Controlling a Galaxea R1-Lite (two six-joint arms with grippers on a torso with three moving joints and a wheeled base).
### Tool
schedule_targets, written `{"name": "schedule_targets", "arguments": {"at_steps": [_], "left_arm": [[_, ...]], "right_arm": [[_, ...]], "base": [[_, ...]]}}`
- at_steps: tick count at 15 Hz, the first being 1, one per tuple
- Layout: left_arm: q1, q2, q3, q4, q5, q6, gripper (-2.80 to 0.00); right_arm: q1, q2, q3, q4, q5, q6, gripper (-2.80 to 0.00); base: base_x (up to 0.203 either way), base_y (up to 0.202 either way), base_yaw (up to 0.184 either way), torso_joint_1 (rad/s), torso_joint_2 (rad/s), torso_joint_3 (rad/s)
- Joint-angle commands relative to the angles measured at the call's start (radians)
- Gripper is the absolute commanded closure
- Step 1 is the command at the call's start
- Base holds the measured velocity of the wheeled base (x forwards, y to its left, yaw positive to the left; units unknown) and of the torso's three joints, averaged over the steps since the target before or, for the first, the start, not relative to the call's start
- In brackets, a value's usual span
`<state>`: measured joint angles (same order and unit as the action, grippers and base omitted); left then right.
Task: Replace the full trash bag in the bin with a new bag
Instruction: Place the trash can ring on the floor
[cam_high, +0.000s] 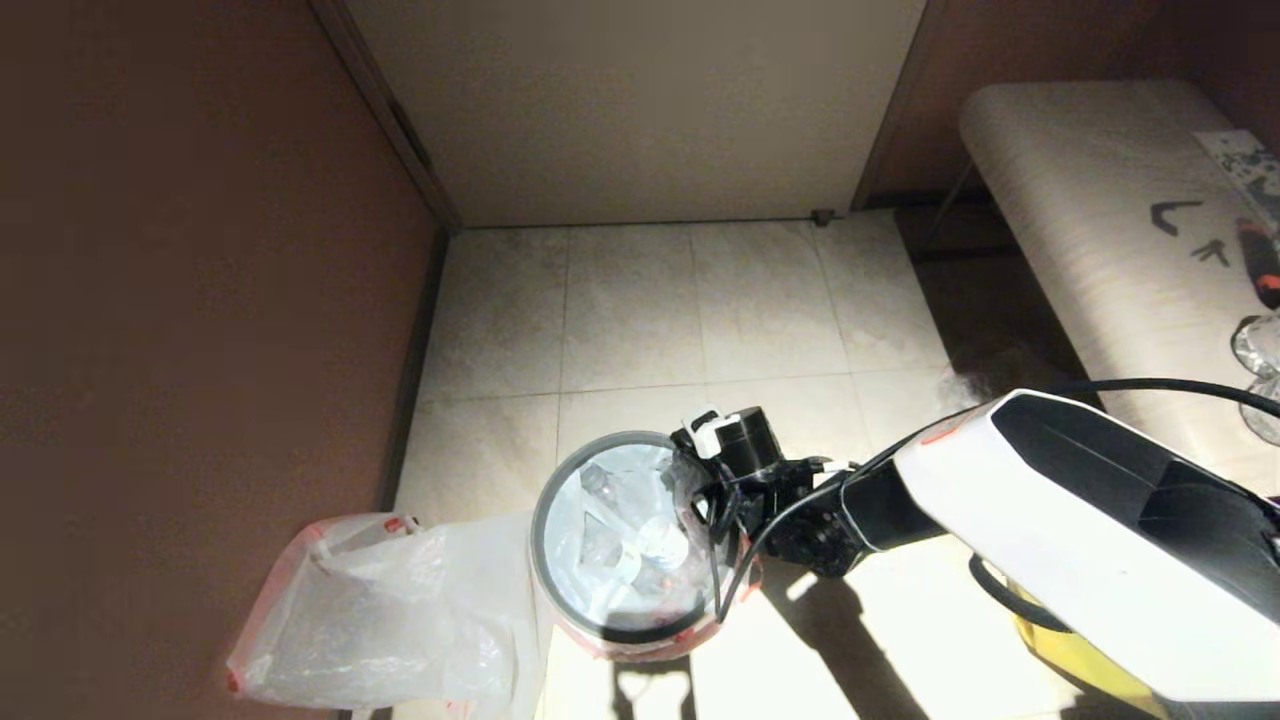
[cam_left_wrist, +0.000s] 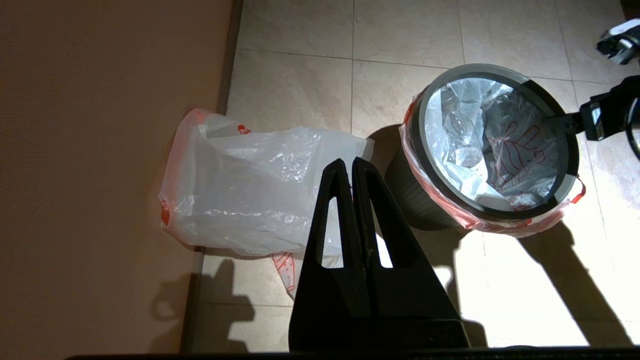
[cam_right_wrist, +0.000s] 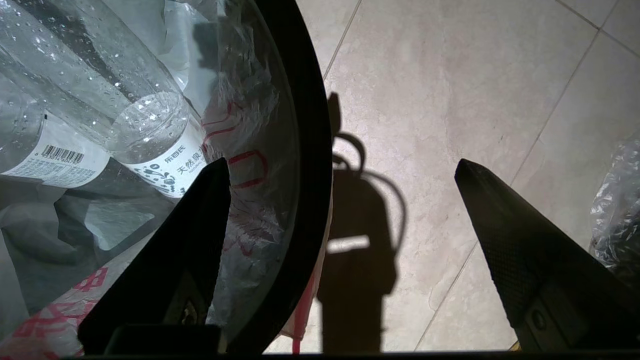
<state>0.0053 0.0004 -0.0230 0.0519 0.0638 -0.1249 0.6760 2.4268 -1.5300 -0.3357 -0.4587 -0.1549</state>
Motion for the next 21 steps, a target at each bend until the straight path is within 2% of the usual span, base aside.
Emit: {"name": "schedule_targets", "arguments": {"at_steps": [1,2,11,21], "left_arm": [[0.001,0.000,0.000,0.000,0.001,-0.001,0.00],[0.001,0.000,0.000,0.000,0.001,-0.001,0.00],[0.001,0.000,0.000,0.000,0.001,-0.001,0.00],[0.001,0.001,0.000,0.000,0.001,-0.001,0.00]], "right_arm": [[0.001,0.018,-0.009,-0.003,-0.003,-0.002,-2.80],[0.001,0.023,-0.010,-0.003,-0.003,-0.002,0.00],[0.007,0.037,-0.015,-0.002,-0.009,-0.002,0.00],[0.012,-0.101,0.092,0.004,-0.008,0.004,0.00]], "base": [[0.000,0.000,0.000,0.000,0.00,0.000],[0.000,0.000,0.000,0.000,0.00,0.000],[0.000,0.000,0.000,0.000,0.00,0.000],[0.000,0.000,0.000,0.000,0.00,0.000]]}}
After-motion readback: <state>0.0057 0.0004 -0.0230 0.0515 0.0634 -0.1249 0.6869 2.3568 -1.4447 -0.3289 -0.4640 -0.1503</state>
